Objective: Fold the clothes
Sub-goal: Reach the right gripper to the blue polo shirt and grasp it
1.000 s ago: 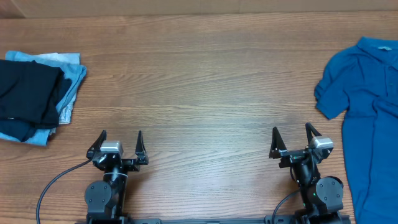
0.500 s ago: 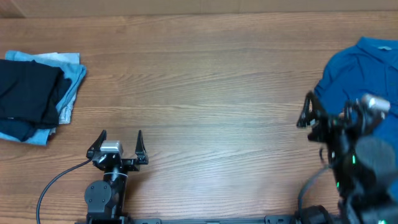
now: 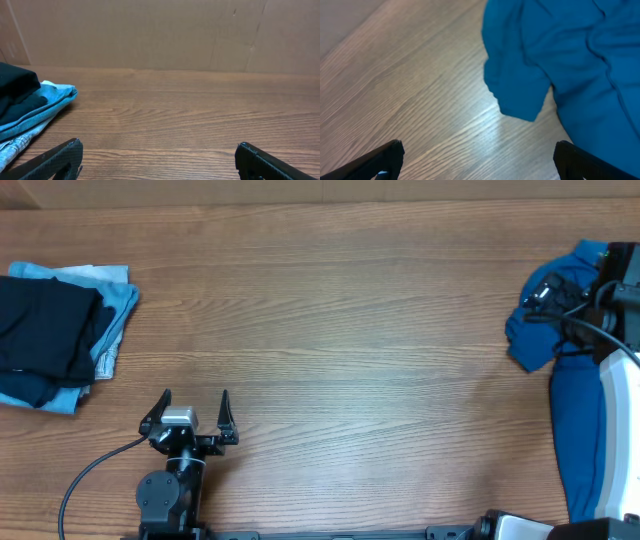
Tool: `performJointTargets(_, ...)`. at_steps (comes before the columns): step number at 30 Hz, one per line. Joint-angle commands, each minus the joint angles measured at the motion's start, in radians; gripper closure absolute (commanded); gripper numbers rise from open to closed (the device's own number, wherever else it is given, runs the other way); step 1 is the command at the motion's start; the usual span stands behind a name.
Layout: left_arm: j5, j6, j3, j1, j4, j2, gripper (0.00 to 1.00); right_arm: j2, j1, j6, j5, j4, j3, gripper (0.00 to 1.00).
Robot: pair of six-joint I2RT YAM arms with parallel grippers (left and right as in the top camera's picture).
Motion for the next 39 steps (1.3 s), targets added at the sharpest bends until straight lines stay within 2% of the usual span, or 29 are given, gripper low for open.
performJointTargets(1,-0.006,0.026,-0.004,-0.006,-0.001,-0.009,0.0,0.071,-0.006,0.002,-0.017,-0.002,0.012,0.01)
performJointTargets(4,-0.006,0.026,-0.004,-0.006,-0.001,-0.009,0.0,0.156,-0.005,-0.049,-0.017,0.026,0.011,0.01)
performJointTargets(8,-0.006,0.026,-0.004,-0.006,-0.001,-0.009,0.0,0.261,-0.006,-0.049,-0.016,0.086,0.011,0.02)
performJointTargets(10,-0.006,0.026,-0.004,-0.006,-0.001,-0.009,0.0,0.337,-0.006,-0.044,0.025,0.1,0.012,0.07)
performJointTargets(20,-0.006,0.026,-0.004,-0.006,-0.001,-0.009,0.0,0.472,-0.04,-0.006,0.113,0.168,0.011,0.08)
performJointTargets(26,-0.006,0.026,-0.004,-0.006,-0.001,-0.009,0.0,0.615,-0.053,-0.007,0.095,0.224,0.011,0.09)
performJointTargets(28,-0.006,0.026,-0.004,-0.006,-0.001,-0.009,0.0,0.63,-0.053,-0.007,0.062,0.229,0.011,0.22)
performJointTargets(30,-0.006,0.026,-0.004,-0.006,-0.001,-0.009,0.0,0.627,-0.053,-0.007,0.062,0.23,0.012,0.63)
performJointTargets(32,-0.006,0.026,-0.004,-0.006,-0.001,-0.009,0.0,0.616,-0.053,-0.007,0.055,0.208,0.033,0.96)
performJointTargets(35,-0.006,0.026,-0.004,-0.006,-0.001,-0.009,0.0,0.586,-0.052,-0.007,0.03,0.127,0.116,0.96)
performJointTargets(39,-0.006,0.026,-0.004,-0.006,-0.001,-0.009,0.0,0.528,-0.014,-0.049,-0.169,0.066,0.216,0.96)
